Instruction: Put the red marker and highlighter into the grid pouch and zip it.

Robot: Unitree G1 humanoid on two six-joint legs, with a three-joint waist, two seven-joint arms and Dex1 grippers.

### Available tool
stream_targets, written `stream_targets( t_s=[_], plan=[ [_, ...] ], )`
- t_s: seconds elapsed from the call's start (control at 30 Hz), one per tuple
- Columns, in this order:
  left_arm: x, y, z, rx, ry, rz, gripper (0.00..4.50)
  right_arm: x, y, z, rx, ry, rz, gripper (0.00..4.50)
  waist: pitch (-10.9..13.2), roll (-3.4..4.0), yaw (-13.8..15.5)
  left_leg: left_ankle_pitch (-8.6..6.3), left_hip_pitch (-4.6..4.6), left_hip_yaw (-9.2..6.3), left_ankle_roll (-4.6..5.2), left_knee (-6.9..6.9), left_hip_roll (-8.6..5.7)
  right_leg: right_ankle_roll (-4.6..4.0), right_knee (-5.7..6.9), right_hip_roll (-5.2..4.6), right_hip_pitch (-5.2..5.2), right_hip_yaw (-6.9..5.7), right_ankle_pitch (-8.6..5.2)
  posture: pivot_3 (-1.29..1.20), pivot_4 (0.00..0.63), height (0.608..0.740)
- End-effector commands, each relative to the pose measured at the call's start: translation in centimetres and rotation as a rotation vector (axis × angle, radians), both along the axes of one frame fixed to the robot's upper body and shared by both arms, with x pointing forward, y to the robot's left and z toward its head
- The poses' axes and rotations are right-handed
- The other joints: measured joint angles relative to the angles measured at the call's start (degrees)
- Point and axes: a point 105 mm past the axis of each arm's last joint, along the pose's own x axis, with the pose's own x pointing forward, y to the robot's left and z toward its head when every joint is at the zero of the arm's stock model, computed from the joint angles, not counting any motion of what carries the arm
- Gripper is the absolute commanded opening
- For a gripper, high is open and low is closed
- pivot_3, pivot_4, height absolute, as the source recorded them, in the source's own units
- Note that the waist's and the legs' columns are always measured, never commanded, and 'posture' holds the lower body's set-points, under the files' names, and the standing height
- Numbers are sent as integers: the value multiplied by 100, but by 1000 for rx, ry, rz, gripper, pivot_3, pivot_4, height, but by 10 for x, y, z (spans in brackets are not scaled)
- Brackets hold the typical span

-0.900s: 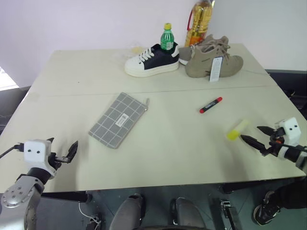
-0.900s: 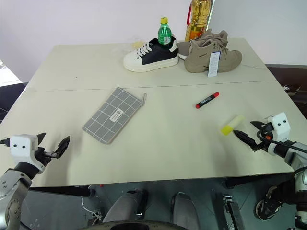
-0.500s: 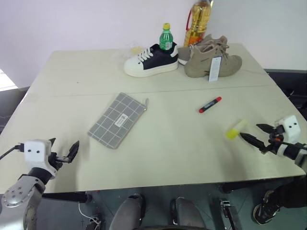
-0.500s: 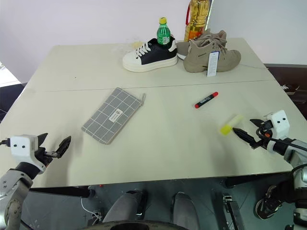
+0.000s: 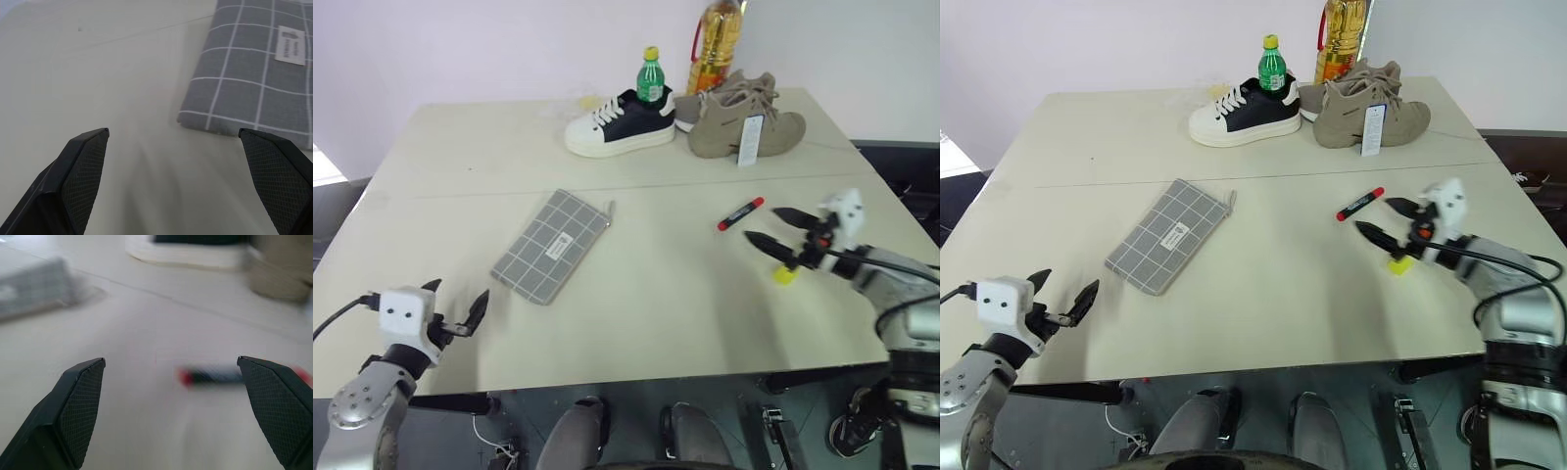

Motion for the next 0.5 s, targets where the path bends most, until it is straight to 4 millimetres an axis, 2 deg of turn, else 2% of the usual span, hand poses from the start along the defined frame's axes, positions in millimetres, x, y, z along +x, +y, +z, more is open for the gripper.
stream_targets(
  t_s=[0.03,0.07,0.17,0.3,0.5],
  plan=[
    [3,-7,7,128,-20,-71,4500,2,51,17,18,-57,116,3956,-1,-3,0,0,0,-1,0,0,0,0,0,0,0,0,0,0,150,738],
    [4,-9,6,160,-16,-91,4500,4,64,15,8,-63,132,3646,-1,-3,5,0,0,-1,0,1,-1,0,0,0,0,0,0,0,150,738],
    [9,-17,7,215,-18,-148,4500,16,110,8,-2,-39,171,2083,-2,-3,10,0,0,-3,0,1,-5,-1,-2,-2,-11,0,0,0,150,738],
    [10,-24,-1,316,16,-230,4500,20,160,-6,-17,15,218,126,-2,-3,-25,0,4,-5,-2,-3,-4,-1,6,1,-26,0,1,0,150,738],
    [10,-25,-8,401,56,-302,4500,27,222,-33,-72,70,229,22,-2,-3,-139,1,9,-6,-4,-8,-8,-1,23,2,-35,0,5,0,150,738]
  ],
)
